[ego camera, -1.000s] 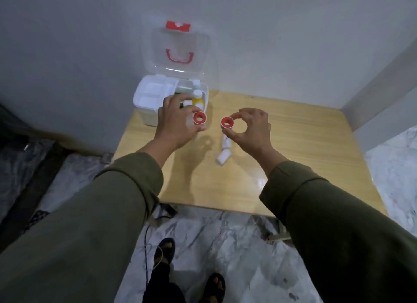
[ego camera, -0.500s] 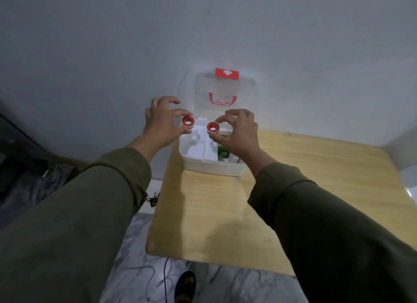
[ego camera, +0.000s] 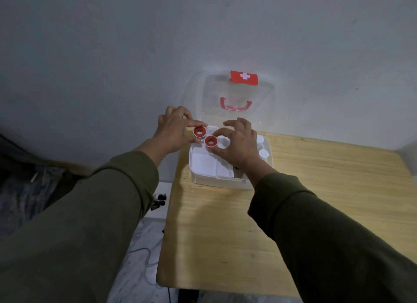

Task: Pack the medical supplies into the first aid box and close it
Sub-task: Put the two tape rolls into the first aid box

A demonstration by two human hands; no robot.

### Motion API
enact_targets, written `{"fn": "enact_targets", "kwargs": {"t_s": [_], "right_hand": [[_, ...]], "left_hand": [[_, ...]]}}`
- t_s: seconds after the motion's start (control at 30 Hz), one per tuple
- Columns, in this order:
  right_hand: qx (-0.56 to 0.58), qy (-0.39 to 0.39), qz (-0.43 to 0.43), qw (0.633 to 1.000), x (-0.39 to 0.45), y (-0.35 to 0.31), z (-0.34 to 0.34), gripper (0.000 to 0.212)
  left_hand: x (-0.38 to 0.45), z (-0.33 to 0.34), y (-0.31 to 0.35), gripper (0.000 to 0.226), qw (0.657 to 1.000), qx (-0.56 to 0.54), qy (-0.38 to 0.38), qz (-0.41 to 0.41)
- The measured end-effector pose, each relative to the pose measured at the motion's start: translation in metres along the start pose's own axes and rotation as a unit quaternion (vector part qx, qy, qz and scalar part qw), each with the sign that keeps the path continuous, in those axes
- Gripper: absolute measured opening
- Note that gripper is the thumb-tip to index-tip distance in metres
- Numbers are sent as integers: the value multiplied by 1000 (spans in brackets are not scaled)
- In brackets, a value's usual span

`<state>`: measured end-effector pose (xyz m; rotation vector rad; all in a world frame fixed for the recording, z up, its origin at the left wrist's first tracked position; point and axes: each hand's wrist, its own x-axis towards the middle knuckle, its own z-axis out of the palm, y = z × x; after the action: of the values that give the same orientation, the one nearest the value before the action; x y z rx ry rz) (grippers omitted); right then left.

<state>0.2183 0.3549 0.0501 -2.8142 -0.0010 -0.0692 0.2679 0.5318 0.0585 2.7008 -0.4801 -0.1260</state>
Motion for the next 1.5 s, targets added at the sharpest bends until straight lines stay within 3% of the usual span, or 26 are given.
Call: {"fn": "enact_targets", "kwargs": {"t_s": [0.47, 0.77, 1.5], "right_hand": [[-24, -44, 20, 999, 9, 2, 8, 40], [-3, -43, 11, 999, 5, 2, 5, 38], [-10, -42, 13, 999, 8, 2, 5, 42]], "left_hand": [[6, 4, 2, 48, 998, -10, -61, 23], [7, 6, 1, 45, 996, -75, -52, 5], [7, 12, -2, 45, 995, -85, -44, -4]]}}
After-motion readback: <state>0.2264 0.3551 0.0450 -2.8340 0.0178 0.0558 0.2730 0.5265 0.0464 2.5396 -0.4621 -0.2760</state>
